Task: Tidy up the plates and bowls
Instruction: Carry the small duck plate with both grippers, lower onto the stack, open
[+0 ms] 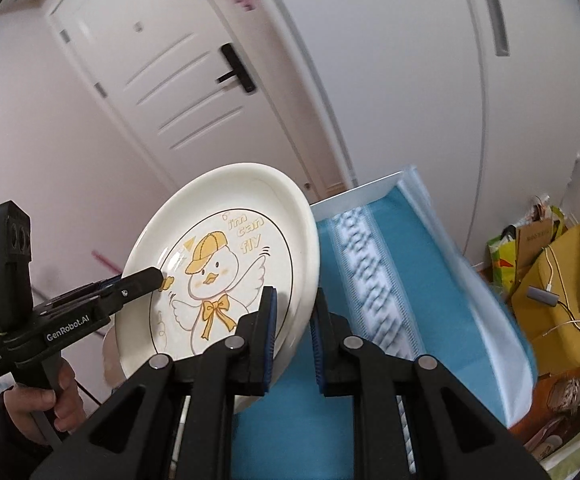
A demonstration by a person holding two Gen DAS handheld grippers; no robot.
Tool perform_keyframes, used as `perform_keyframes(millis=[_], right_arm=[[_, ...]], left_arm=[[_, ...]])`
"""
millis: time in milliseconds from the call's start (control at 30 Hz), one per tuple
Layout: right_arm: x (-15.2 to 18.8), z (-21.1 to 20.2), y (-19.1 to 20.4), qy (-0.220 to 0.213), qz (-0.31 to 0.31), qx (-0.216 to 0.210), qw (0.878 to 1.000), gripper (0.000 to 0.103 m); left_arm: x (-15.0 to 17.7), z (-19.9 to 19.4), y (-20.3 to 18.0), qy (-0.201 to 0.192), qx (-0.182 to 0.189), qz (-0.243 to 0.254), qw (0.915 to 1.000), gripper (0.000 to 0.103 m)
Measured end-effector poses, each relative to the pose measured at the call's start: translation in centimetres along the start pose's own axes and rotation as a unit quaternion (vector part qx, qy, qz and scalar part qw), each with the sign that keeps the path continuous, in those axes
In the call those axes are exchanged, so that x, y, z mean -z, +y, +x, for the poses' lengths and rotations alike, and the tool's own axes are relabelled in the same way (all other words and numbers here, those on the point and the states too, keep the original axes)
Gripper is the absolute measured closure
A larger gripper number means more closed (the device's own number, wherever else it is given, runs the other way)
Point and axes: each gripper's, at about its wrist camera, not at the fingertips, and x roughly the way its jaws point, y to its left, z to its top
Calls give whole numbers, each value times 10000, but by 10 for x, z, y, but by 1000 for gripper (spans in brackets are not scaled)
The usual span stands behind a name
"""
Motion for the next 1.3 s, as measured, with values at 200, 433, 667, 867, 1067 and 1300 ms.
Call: perform_keyframes(millis=[200,433,667,867,1067,1300], right_arm=[[46,-1,36,250,-238,-311,9989,88],[88,36,64,824,-627,-683,9923,88],[119,92,75,1279,-1106,-921,9813,88],[127,127,85,1404,-1516,-851,9747,88],[125,141,86,1486,-1728,-725,9710,88],[126,140,88,1570,-1858,-666,9677,88]], left_arm=[[56,-46,31,-45,-315,-315,9990,83],[118,-56,69,102,-733,-930,9929,83],[176,-29,116,333,-984,-1689,9801,83],[197,0,135,509,-1046,-1979,9733,83],[198,14,135,577,-1117,-1950,9727,83],[195,20,127,712,-1400,-1753,9719,83]])
